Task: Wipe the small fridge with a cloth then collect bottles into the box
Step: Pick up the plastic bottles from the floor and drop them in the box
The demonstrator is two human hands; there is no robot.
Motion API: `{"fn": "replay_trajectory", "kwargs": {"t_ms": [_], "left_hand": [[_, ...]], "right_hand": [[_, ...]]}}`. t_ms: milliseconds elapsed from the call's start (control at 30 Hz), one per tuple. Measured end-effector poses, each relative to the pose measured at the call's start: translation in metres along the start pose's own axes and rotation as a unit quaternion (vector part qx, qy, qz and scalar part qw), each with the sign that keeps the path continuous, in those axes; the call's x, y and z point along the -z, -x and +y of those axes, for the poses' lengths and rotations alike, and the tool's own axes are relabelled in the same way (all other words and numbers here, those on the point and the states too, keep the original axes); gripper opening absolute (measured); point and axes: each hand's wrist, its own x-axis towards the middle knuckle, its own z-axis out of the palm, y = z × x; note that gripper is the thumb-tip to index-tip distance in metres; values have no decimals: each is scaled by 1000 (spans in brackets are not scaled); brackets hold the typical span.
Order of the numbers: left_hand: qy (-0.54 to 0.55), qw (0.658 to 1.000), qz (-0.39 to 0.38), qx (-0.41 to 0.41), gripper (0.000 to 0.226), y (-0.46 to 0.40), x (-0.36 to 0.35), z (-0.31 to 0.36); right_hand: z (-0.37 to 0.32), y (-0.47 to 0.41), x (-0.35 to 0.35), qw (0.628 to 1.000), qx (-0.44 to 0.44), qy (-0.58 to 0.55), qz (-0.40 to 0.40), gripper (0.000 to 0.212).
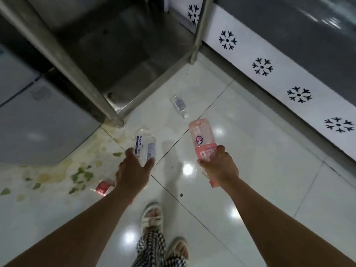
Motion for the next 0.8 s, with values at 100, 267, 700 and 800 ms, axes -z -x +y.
{"fn": "replay_trajectory", "kwargs": {"t_ms": [100,267,700,800], "left_hand": [[12,1000,5,7,66,-30,-20,21],[69,995,-29,64,67,-102,-66,48],[160,975,-10,156,61,-314,-235,56],[164,973,13,162,62,-359,-272,47]], "right_hand": [[-1,-39,9,1000,-14,-8,-9,61],[-10,-119,8,999,-38,-26,-28,64],[5,-371,-101,999,-20,-25,-32,65],[8,-428,-129,1000,1,-25,-18,63]]}}
